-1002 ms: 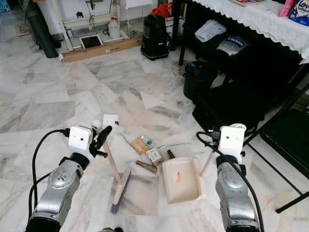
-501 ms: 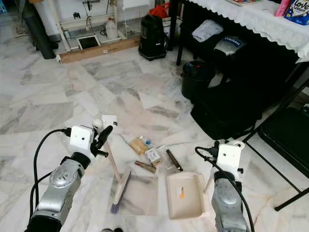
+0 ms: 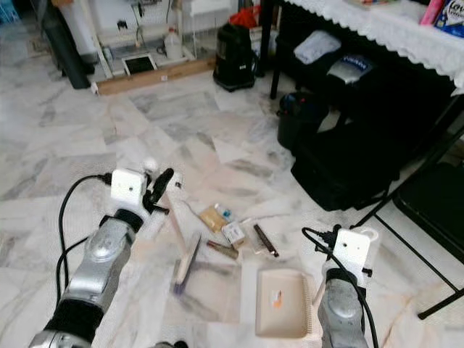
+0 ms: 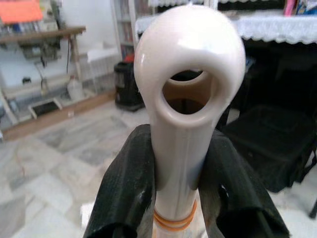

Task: Sweep floor

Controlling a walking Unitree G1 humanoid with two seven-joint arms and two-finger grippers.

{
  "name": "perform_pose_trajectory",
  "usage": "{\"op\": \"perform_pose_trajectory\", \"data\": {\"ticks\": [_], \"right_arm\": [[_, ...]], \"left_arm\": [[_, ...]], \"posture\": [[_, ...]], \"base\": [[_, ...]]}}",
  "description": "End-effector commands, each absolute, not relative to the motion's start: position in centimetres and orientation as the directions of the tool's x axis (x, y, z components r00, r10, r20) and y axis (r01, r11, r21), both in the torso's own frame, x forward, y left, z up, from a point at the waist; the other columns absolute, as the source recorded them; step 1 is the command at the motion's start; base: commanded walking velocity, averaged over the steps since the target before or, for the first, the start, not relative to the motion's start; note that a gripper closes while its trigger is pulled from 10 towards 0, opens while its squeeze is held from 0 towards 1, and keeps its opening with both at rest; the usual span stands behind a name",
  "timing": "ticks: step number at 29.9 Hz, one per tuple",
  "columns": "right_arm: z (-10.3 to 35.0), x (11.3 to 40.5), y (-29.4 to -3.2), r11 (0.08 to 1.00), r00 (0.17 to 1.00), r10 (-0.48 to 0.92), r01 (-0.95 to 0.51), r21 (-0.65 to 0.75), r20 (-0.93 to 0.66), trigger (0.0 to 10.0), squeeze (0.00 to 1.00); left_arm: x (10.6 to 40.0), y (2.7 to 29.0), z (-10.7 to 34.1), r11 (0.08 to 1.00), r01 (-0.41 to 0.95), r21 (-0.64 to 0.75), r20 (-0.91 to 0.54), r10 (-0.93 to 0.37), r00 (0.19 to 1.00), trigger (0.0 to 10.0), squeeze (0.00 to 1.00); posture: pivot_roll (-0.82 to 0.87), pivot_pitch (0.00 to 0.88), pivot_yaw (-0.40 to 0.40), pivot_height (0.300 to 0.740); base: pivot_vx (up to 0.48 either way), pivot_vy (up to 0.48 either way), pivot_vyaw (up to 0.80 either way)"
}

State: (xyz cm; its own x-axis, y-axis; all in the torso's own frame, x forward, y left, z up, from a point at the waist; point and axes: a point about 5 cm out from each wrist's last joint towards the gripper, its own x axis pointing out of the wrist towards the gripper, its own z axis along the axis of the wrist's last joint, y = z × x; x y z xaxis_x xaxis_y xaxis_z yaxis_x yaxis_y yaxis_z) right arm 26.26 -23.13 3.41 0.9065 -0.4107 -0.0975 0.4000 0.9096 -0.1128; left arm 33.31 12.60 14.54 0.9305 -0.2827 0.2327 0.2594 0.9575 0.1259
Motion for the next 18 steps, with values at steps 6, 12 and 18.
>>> {"op": "perform_pose_trajectory", "data": {"ticks": [6,12,18], "right_arm": [[3.4,26.0,-23.0,0.904,0.903,-0.423,0.416,-0.098,-0.073,10.0,0.0],[3.6,26.0,-23.2,0.901,0.9,-0.431,0.426,-0.081,-0.062,10.0,0.0],[5.4,26.8,-23.3,0.897,0.896,-0.443,0.443,0.009,0.021,10.0,0.0]], "left_arm": [[34.4,11.7,14.8,0.957,0.256,0.134,0.259,-0.284,0.923,10.0,0.0],[34.0,12.3,14.2,0.961,0.249,0.121,0.251,-0.272,0.929,10.0,0.0],[33.6,13.9,13.8,0.972,0.206,0.112,0.259,-0.229,0.938,10.0,0.0]], "posture": [[-0.05,0.115,0.033,0.74],[-0.05,0.116,0.036,0.74],[-0.05,0.09,0.037,0.74]], "base": [[0.0,0.0,0.0],[0.0,0.0,0.0],[0.0,0.0,0.0]]}}
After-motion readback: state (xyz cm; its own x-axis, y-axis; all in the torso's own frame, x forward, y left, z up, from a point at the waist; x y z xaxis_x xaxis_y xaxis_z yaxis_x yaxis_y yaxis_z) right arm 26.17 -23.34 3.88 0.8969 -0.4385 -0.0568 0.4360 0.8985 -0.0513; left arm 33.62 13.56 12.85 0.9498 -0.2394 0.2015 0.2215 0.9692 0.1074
